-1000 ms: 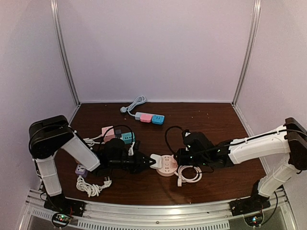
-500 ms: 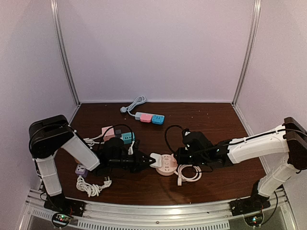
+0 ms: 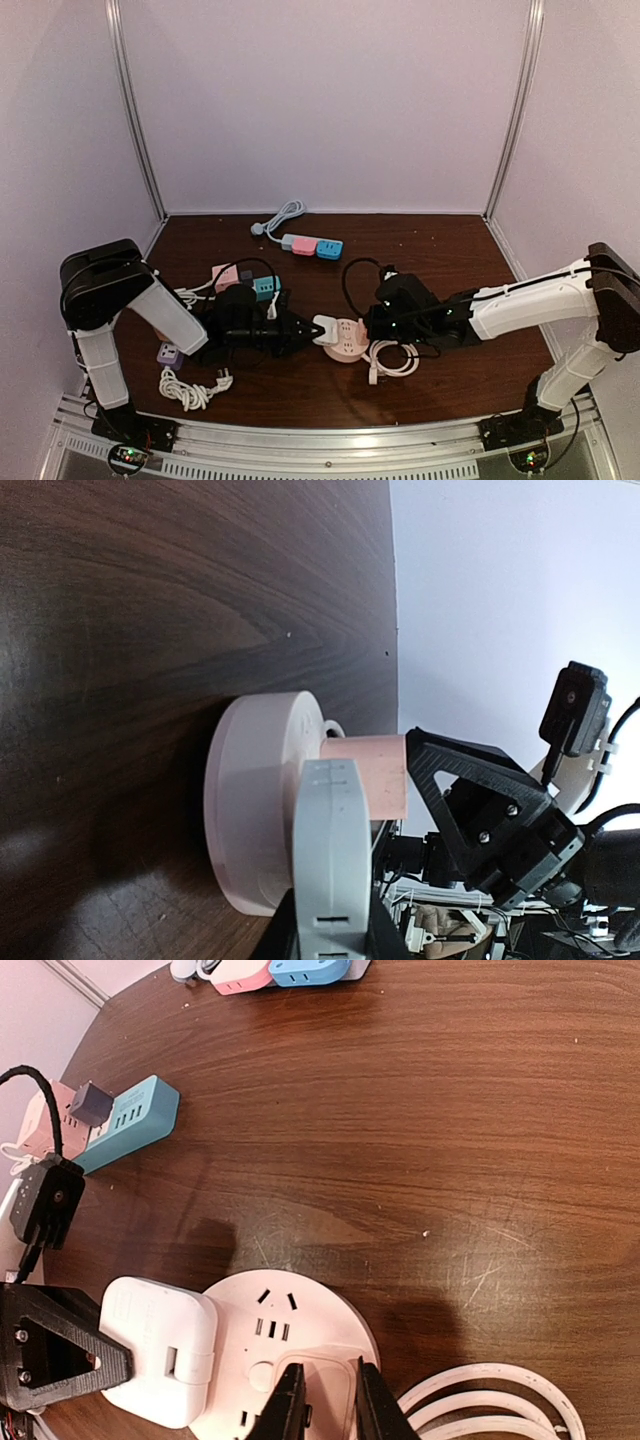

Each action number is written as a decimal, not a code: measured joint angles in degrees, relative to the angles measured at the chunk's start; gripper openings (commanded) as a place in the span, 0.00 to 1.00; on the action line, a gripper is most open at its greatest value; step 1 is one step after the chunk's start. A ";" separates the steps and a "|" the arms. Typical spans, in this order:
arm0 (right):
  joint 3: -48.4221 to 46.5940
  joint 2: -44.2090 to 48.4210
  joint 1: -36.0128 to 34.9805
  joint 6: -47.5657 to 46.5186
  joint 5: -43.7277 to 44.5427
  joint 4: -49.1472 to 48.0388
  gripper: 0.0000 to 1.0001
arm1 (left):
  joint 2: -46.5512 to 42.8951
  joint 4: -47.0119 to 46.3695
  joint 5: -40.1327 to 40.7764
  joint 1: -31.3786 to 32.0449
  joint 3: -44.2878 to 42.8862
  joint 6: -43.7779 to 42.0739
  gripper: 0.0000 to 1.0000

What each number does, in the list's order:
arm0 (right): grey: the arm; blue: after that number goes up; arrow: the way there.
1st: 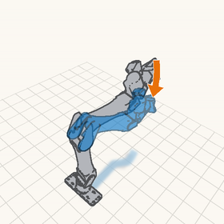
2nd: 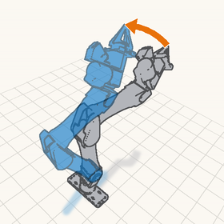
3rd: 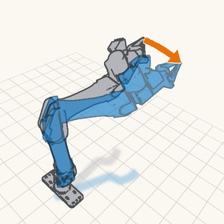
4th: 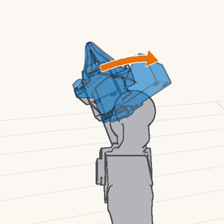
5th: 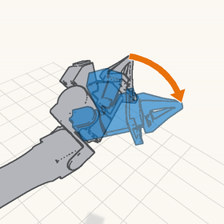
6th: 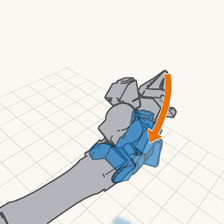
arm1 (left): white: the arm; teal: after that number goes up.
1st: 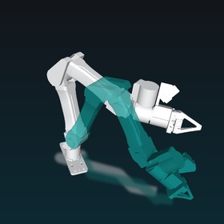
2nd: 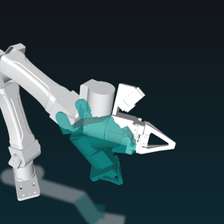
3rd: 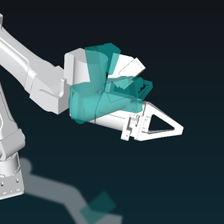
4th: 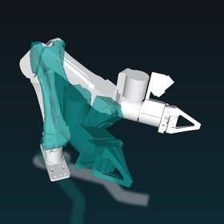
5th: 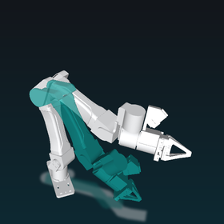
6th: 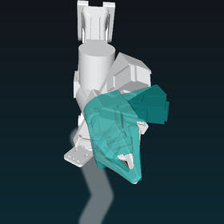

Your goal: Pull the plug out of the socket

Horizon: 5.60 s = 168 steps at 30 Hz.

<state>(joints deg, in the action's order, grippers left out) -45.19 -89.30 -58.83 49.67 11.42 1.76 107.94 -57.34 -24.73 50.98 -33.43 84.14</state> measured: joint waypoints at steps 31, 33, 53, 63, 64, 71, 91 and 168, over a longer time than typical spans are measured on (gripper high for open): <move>-2.49 0.50 -2.56 -0.52 -1.03 4.55 0.23 | -2.27 -18.75 -4.92 -0.42 -3.87 3.65 0.00; -2.49 1.90 -2.51 -0.90 -1.33 7.37 0.26 | -2.32 -16.83 -5.05 -1.07 -3.52 2.75 0.00; -4.33 20.68 4.07 -7.13 -8.11 9.92 0.64 | -23.74 55.04 12.83 2.51 -29.62 -50.64 0.00; -6.34 22.75 5.88 -4.55 -17.14 0.02 0.67 | -25.83 70.77 52.78 20.48 -34.34 -78.25 0.00; -6.47 22.67 5.88 -4.13 -18.05 -0.59 0.67 | -25.64 70.60 57.42 22.56 -34.34 -81.40 0.00; -10.73 18.18 5.88 -1.22 -24.46 -3.39 0.67 | -21.31 56.83 80.02 30.67 -32.11 -103.93 0.00; -10.29 13.03 5.90 3.23 -34.21 -6.34 0.57 | 3.72 -23.87 96.89 32.98 -23.71 -181.46 0.00; 3.63 8.63 41.70 1.22 -37.59 -13.07 0.00 | -21.27 69.46 84.98 30.64 -39.32 -120.56 0.98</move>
<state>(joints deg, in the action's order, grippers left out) -41.56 -80.66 -17.12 50.89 -26.17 -11.31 86.67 12.12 60.25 81.62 -72.75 -36.42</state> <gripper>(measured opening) 0.175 0.976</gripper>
